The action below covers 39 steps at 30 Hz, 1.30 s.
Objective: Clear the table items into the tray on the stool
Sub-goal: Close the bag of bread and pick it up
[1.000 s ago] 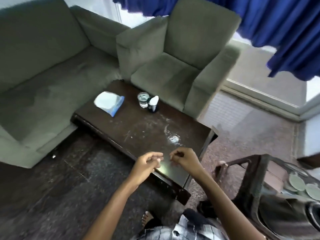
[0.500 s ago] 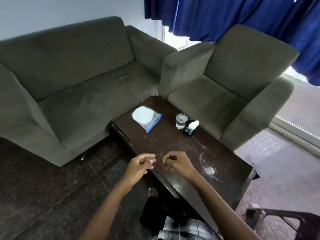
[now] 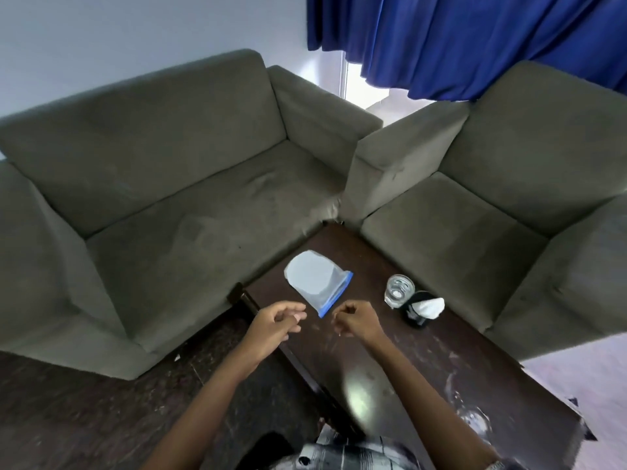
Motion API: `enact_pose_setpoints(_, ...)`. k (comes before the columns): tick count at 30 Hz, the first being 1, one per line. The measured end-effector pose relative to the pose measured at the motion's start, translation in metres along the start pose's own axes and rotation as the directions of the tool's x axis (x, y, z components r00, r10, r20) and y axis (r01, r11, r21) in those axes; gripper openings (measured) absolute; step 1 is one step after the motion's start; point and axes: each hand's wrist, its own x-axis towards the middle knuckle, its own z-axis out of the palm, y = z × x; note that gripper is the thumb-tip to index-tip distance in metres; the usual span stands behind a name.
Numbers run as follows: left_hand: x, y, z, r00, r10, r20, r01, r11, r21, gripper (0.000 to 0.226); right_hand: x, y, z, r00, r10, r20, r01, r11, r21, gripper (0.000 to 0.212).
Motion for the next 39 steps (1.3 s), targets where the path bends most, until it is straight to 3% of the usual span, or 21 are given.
enact_pose_setpoints(9,0.099,0.015,-0.056,0.995,-0.031,0.093,0.028,0.999,0.030,0.018,0.108,-0.004,0.038,0.939,0.307,-0.155,-0.274,0.940,0.204,0.023)
enact_pose_setpoints(13,0.150,0.029,-0.088,0.985,-0.045,0.164,0.027,0.993,0.111,0.018,0.162,0.004,0.053,0.866,0.420,-0.270,-0.362,0.901,0.241,0.011)
enact_pose_setpoints(18,0.214,0.034,-0.124,0.973,-0.039,0.227,-0.002,0.984,0.179,0.019,0.223,0.042,0.068,0.763,0.532,-0.367,-0.486,0.847,0.217,0.023)
enact_pose_setpoints(23,0.256,0.016,-0.152,0.957,-0.067,0.284,-0.002,0.972,0.237,0.019,0.267,0.085,0.086,0.679,0.621,-0.391,-0.519,0.783,0.343,0.027)
enact_pose_setpoints(30,0.291,-0.002,-0.183,0.956,-0.082,0.284,0.018,0.975,0.221,0.014,0.291,0.083,0.102,0.589,0.672,-0.449,-0.501,0.740,0.449,0.027)
enact_pose_setpoints(35,0.289,0.016,-0.190,0.937,-0.098,0.334,0.020,0.973,0.231,0.013,0.267,0.039,0.082,0.639,0.578,-0.507,-0.386,0.811,0.439,0.017)
enact_pose_setpoints(39,0.279,0.050,-0.174,0.905,-0.066,0.421,-0.041,0.970,0.240,0.013,0.221,-0.010,0.048,0.779,0.411,-0.473,-0.299,0.907,0.296,0.029)
